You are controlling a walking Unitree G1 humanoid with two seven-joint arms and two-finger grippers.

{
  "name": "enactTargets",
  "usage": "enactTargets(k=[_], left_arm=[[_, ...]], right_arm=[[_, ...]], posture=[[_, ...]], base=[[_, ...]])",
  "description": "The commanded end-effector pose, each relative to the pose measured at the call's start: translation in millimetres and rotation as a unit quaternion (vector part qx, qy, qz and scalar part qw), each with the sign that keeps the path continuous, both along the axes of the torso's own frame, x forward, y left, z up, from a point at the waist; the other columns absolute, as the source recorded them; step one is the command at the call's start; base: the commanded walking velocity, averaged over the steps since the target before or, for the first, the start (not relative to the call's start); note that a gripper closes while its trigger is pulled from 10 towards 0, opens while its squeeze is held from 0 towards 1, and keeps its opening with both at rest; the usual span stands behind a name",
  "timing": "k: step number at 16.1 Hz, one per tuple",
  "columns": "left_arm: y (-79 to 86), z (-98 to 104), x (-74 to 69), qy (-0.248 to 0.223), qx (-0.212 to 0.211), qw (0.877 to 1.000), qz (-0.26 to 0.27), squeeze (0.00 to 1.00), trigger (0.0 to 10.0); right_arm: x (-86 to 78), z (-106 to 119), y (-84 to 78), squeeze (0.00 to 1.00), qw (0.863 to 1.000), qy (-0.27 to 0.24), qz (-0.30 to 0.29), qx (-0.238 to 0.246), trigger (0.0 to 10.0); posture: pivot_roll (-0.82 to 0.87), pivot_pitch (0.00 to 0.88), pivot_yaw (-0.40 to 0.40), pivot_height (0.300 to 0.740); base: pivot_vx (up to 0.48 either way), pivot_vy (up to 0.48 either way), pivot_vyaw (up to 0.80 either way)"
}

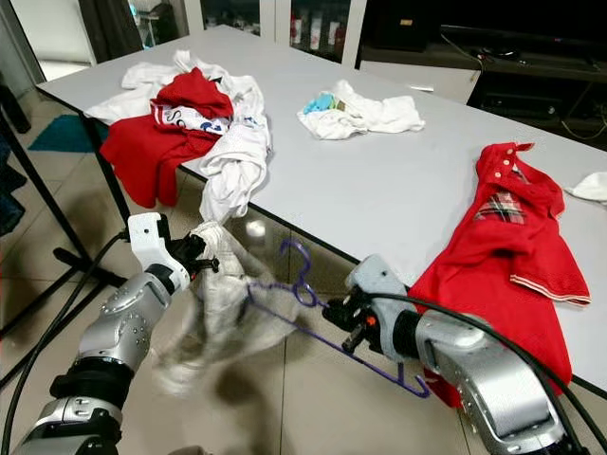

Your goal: Hang hanger

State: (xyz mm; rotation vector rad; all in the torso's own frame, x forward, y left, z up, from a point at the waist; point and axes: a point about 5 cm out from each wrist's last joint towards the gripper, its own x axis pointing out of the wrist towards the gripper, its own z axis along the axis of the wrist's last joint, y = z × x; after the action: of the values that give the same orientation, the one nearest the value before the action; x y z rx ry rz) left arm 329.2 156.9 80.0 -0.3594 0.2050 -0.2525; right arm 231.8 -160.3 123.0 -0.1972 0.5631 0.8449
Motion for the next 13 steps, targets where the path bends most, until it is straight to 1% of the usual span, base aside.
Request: enactTargets(k=[1, 3, 4, 5, 7, 9, 11, 12, 13], left_arm=[[0.0, 8.7, 4.5, -0.019, 0.005, 1.000, 0.003, 0.00, 10.0], [-0.2, 8.5, 4.5, -0.018, 0.005, 1.000, 0.003, 0.00, 10.0], [-0.5, 8.3, 4.5, -0.018, 0.004, 1.000, 0.002, 0.00, 10.0], [-0.9, 8.0, 4.4, -0.018, 0.004, 1.000, 0.002, 0.00, 10.0], [-2.4, 7.9, 4.5, -0.017, 0.003, 1.000, 0.000, 0.00, 10.0], [-3.0, 7.8, 4.5, -0.017, 0.002, 1.000, 0.001, 0.00, 10.0], [-3.0, 7.3, 3.9, -0.017, 0.002, 1.000, 0.002, 0.00, 10.0], [-2.5, 7.3, 3.7, -0.017, 0.002, 1.000, 0.002, 0.00, 10.0], [-1.5, 7.1, 3.5, -0.017, 0.002, 1.000, 0.004, 0.00, 10.0]], right_arm=[[-1.0, 4.7, -2.8, 0.00, 1.000, -0.014, 0.014, -0.010, 10.0], [-8.7, 7.3, -3.3, 0.00, 0.999, -0.013, 0.049, -0.014, 10.0], [-12.0, 8.6, -5.0, 0.00, 0.998, -0.013, 0.062, -0.010, 10.0], [-13.3, 11.2, -5.2, 0.00, 0.998, -0.013, 0.067, 0.004, 10.0], [-14.3, 14.7, -0.7, 0.00, 0.997, -0.010, 0.076, 0.028, 10.0], [-18.6, 5.8, 6.6, 0.00, 0.995, 0.004, 0.094, 0.031, 10.0], [-13.7, -2.5, 3.8, 0.00, 0.997, 0.011, 0.076, 0.012, 10.0], [-11.9, -2.4, 1.9, 0.00, 0.997, 0.011, 0.072, 0.014, 10.0], [-11.3, -0.9, 0.7, 0.07, 0.997, 0.011, 0.073, 0.017, 10.0]], posture=[[0.00, 0.000, -0.021, 0.740], [-0.01, 0.000, -0.022, 0.740], [-0.01, 0.000, -0.022, 0.740], [-0.01, 0.000, -0.022, 0.740], [-0.01, 0.000, -0.024, 0.740], [-0.01, 0.000, -0.026, 0.740], [0.00, 0.000, -0.029, 0.740], [0.00, 0.000, -0.029, 0.740], [0.00, 0.000, -0.029, 0.740]], base=[[0.000, 0.000, 0.00], [0.000, 0.000, 0.00], [0.000, 0.000, 0.00], [0.000, 0.000, 0.00], [0.000, 0.000, 0.00], [0.000, 0.000, 0.00], [0.000, 0.000, 0.00], [0.000, 0.000, 0.00], [0.000, 0.000, 0.00]])
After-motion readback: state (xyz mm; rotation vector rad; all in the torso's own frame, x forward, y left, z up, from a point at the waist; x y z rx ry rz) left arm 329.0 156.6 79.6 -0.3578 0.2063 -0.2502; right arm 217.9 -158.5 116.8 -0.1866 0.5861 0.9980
